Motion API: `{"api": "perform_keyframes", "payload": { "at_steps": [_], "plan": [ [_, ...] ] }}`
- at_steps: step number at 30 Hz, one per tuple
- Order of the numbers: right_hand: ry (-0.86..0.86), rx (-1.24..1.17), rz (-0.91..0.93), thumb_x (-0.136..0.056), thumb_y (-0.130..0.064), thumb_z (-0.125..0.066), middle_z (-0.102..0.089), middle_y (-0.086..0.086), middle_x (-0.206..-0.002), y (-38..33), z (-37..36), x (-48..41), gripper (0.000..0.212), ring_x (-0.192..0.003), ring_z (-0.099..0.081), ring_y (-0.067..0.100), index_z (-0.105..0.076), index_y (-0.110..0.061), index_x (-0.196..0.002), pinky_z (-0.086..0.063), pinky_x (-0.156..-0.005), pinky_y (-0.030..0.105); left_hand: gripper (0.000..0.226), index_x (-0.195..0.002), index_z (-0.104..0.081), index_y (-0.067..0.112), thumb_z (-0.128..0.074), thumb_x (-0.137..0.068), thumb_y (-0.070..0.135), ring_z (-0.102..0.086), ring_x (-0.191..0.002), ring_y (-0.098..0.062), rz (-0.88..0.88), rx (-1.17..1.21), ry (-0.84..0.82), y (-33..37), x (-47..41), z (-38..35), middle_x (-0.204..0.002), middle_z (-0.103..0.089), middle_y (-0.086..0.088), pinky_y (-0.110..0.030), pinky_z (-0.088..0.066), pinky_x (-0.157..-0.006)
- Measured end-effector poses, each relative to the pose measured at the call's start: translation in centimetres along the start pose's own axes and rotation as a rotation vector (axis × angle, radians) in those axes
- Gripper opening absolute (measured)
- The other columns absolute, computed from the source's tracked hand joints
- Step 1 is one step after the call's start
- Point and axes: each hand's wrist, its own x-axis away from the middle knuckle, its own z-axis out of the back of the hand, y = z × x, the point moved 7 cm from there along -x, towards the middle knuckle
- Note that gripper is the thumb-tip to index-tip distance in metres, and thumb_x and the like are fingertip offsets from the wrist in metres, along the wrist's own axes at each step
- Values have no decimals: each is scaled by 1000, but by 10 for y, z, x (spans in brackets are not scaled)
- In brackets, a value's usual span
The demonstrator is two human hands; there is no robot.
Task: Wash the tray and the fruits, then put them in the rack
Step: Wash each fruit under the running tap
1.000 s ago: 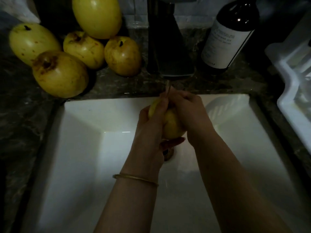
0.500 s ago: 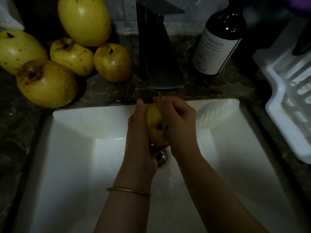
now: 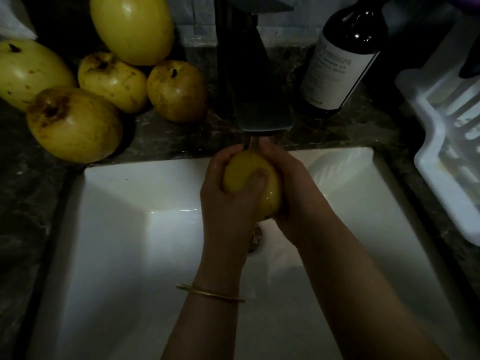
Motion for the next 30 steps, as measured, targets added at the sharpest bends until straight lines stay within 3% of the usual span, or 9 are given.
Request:
{"api": "perform_keyframes", "payload": {
  "at_steps": [4,6,9,13,17,20,23,27,30],
  "plan": [
    [8,10,0,-84,-44,-62,-67,7,-105,4,3,-1,22,-98,-65,28,-62,-28,-99,-53,-89,48,34,-97,-55,41,-64,-66,34,-58,-87,10,-39,108,2,3,3,-3,-95,-59,30,-6,-48,-64],
    [84,48,93,-80,-43,-67,-66,6,-107,-2,5,-2,22,-100,-64,28,-63,-28,-96,-53,-90,49,34,-100,-52,42,-69,-70,45,-58,-87,5,33,112,36,-2,0,-2,-103,-57,22,-4,-46,-62],
    [122,150,269,-84,-33,-66,-65,-8,-98,-17,3,2,3,-95,-61,16,-64,-32,-87,-52,-77,33,38,-105,-51,43,-60,-73,61,-58,-97,-5,245,194,52,-22,2,-9,-112,-57,11,-14,-50,-65],
    [109,488,576,-73,-40,-72,-60,-13,-103,-35,-8,15,25,-96,-57,8,-58,-39,-94,-51,-76,29,62,-127,-53,28,-54,-75,62,-63,-108,-25,619,631,-90,-36,16,-23,-120,-64,-6,-36,-57,-70],
    [37,781,785,-63,-52,-62,-61,-9,-106,-37,-22,24,40,-95,-58,7,-54,-35,-98,-52,-81,31,58,-132,-52,25,-43,-87,61,-62,-109,-27,729,763,-203,-32,22,-21,-123,-63,-9,-38,-53,-73],
    [130,635,660,-75,-51,-65,-61,-10,-94,-37,-13,16,23,-87,-57,5,-54,-33,-86,-50,-74,24,53,-125,-54,28,-51,-84,60,-60,-106,-28,689,533,-66,-42,16,-17,-122,-61,-9,-39,-52,-72],
    [184,525,444,-89,-43,-58,-55,-16,-93,-23,-2,3,16,-87,-55,8,-57,-31,-100,-47,-73,25,40,-120,-56,33,-44,-90,57,-60,-104,-28,544,287,68,-39,4,-8,-119,-61,-6,-39,-54,-70],
    [-2,417,215,-92,-41,-53,-53,-15,-101,-9,-4,-2,10,-96,-56,15,-52,-41,-102,-52,-88,41,15,-95,-52,44,-38,-97,46,-58,-98,-16,322,137,131,-27,-2,5,-107,-58,8,-41,-52,-83],
    [-109,342,150,-95,-33,-52,-57,-5,-112,-9,-3,-2,21,-101,-59,19,-49,-34,-115,-53,-90,42,21,-109,-47,41,-34,-95,49,-56,-110,-24,302,73,66,-26,-5,4,-121,-56,0,-50,-47,-97]
  ]
}}
